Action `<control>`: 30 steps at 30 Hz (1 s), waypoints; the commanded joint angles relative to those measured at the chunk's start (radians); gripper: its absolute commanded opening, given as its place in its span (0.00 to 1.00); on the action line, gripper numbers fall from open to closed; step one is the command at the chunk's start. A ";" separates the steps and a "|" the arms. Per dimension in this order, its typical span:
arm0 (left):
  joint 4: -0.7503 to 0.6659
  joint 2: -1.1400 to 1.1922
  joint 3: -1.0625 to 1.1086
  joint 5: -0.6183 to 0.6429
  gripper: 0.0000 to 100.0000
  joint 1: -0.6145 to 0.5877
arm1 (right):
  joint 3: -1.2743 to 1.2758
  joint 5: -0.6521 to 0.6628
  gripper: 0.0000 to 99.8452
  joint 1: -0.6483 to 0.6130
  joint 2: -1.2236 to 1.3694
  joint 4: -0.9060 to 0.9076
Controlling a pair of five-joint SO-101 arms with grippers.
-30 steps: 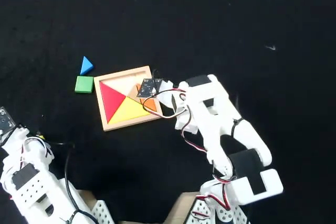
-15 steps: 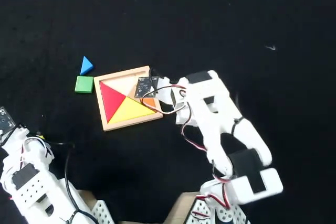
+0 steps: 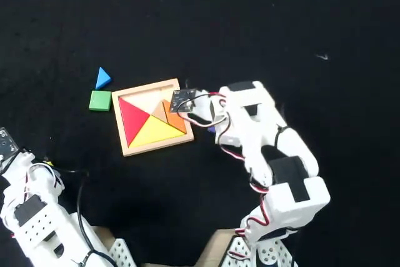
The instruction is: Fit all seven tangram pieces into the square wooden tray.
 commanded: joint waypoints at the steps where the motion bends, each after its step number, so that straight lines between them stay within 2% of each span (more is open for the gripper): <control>1: -0.021 -0.012 -0.002 -0.005 0.15 0.013 | -0.027 0.041 0.13 0.077 -0.002 -0.020; 12: -0.021 -0.012 -0.002 -0.005 0.15 0.013 | -0.074 0.017 0.11 0.075 -0.004 -0.018; 14: -0.021 -0.012 -0.002 -0.005 0.15 0.013 | -0.085 -0.064 0.10 0.075 0.002 -0.020; 17: -0.021 -0.012 -0.002 -0.005 0.15 0.013 | -0.093 -0.190 0.01 0.074 0.005 -0.035; 22: -0.021 -0.012 -0.002 -0.005 0.15 0.033 | -0.094 -0.342 0.03 0.075 0.005 -0.094; 30: -0.021 -0.012 -0.002 -0.005 0.15 0.033 | -0.243 -0.821 0.01 0.095 0.005 -0.086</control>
